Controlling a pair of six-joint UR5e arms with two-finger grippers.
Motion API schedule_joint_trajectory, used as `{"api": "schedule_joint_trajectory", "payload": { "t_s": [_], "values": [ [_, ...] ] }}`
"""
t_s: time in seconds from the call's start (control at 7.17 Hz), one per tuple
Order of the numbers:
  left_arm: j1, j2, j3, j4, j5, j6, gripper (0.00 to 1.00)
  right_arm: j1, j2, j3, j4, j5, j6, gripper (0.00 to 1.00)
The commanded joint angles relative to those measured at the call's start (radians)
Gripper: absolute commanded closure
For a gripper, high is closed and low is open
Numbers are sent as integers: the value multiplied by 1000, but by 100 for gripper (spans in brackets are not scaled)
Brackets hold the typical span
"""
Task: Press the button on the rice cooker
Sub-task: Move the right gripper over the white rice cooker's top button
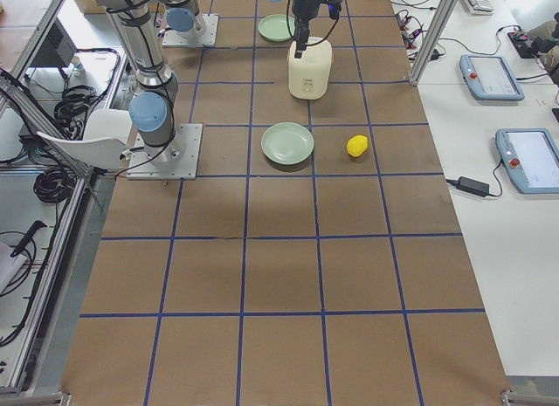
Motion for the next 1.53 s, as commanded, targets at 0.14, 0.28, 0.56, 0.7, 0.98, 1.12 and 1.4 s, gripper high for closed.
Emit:
{"api": "schedule_joint_trajectory", "payload": {
  "t_s": [0.14,0.28,0.56,0.7,0.98,1.12,1.4],
  "values": [
    [0,0,0,-1,-1,0,0,0,2,-9,-4,0,3,0],
    [0,0,0,0,1,0,0,8,24,-30,-15,9,13,0],
    [0,0,0,1,-1,0,0,29,37,-47,-41,113,15,0],
    [0,0,0,1,-1,0,0,43,54,-37,-89,121,45,3],
    [0,0,0,1,-1,0,0,164,150,-35,-226,120,223,21],
    [0,0,0,1,-1,0,0,213,210,-35,-287,121,289,44],
    [0,0,0,-1,-1,0,0,238,259,-17,-311,123,300,80]
  ]
}}
